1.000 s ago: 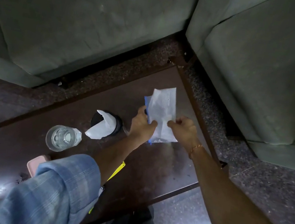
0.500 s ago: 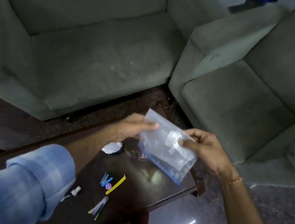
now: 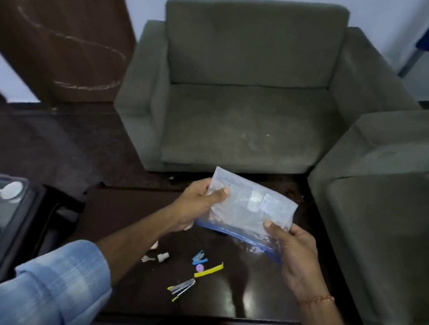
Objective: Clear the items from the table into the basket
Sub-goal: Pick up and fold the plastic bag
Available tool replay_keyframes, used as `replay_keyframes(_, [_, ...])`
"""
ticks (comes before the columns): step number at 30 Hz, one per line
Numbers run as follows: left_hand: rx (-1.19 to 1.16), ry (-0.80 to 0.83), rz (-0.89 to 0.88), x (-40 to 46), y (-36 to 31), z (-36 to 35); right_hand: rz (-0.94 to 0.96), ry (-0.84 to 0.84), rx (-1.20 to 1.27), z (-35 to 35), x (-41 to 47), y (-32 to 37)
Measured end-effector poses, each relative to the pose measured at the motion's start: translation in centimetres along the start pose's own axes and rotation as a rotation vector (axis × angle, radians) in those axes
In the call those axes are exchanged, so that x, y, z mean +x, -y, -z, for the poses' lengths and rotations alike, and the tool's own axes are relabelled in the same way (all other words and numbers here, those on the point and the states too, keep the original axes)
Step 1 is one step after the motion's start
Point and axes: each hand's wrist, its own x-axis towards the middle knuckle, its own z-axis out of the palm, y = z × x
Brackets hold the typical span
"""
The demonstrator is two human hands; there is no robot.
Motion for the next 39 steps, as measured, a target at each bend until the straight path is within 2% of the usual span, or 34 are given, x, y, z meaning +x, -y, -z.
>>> replay_keyframes(4, [0.004,-0.042,0.073,-4.5,1.3,5.5,-0.002,0.105,-0.043,-4.7,-0.9,-1.2])
replay_keyframes(8, [0.024,-0.269,0.056,-8.8,3.2,11.0,-0.036,0.187,-0.083,-10.3,-2.4,-4.6])
replay_keyframes(14, [0.033,-0.622,0.027,-16.8,6.4,21.3,-0.209,0.343,-0.162,-21.0,-6.2,-11.3])
replay_keyframes(17, [0.042,-0.739,0.041,-21.3,8.5,27.5,-0.205,0.346,-0.21,-27.2,-8.9,-15.4])
replay_keyframes(21, [0.102,-0.835,0.078,-27.1,11.3,35.3,-0.174,0.368,-0.277,-34.8,-12.3,-19.9])
replay_keyframes(28, [0.06,-0.933,0.214,-34.3,14.8,45.2,-0.239,0.435,-0.471,-44.9,-15.4,-25.4])
replay_keyframes(33, [0.077,-1.051,0.389,-36.4,16.7,50.6,-0.416,0.505,-0.551,-51.0,-15.3,-29.3])
replay_keyframes(39, [0.063,-1.161,0.456,-36.8,16.9,56.7,-0.618,0.535,-0.526,-57.3,-15.0,-33.1])
